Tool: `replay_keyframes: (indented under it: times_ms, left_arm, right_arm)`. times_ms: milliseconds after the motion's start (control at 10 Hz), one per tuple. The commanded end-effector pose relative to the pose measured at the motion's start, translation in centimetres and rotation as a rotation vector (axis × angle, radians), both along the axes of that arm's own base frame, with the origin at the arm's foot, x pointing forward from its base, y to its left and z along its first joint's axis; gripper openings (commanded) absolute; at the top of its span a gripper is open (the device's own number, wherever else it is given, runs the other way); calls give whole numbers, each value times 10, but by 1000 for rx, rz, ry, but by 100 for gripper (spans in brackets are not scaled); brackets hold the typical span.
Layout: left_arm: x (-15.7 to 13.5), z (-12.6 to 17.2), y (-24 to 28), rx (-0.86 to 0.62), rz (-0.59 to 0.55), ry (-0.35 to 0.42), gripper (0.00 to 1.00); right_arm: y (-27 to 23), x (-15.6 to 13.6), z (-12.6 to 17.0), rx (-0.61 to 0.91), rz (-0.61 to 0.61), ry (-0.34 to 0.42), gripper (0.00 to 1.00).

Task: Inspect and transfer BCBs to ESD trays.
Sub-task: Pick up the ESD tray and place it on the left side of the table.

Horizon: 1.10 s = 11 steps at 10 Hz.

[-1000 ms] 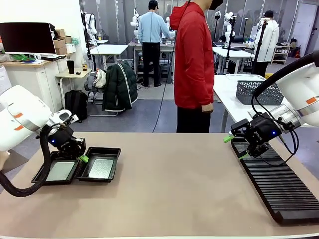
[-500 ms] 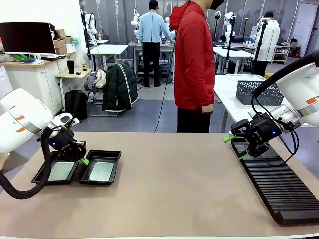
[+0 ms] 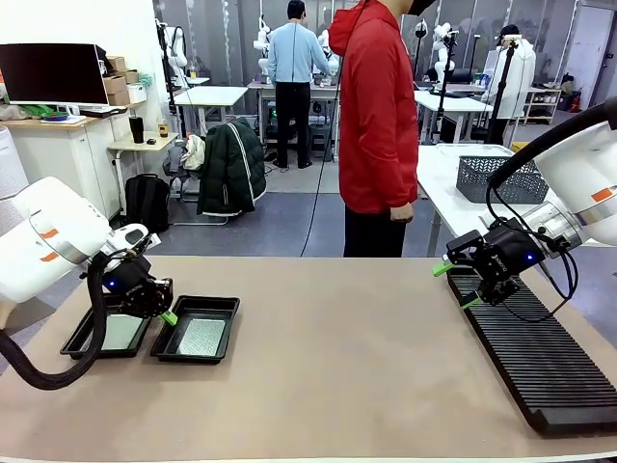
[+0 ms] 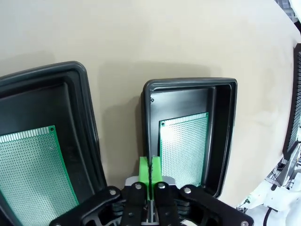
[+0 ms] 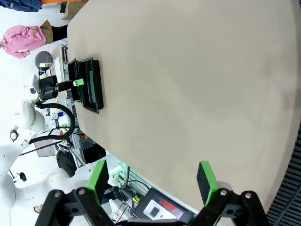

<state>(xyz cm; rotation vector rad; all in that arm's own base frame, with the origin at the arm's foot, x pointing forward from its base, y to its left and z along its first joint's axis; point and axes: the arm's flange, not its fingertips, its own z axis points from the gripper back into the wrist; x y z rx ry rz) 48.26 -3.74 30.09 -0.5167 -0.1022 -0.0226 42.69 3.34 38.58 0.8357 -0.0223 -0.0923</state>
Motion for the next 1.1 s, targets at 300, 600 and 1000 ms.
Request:
replay_keyframes:
  times_ms: [300, 600, 1000]
  left_arm:
    - [0, 3, 3, -2, 5, -4, 0]
    - [0, 3, 3, -2, 5, -4, 0]
    - [0, 6, -2, 26, 17, -3, 21]
  right_arm:
    - [1, 1, 1, -16, -19, 11, 100]
    - [1, 1, 1, -16, -19, 11, 100]
    - [1, 1, 1, -16, -19, 11, 100]
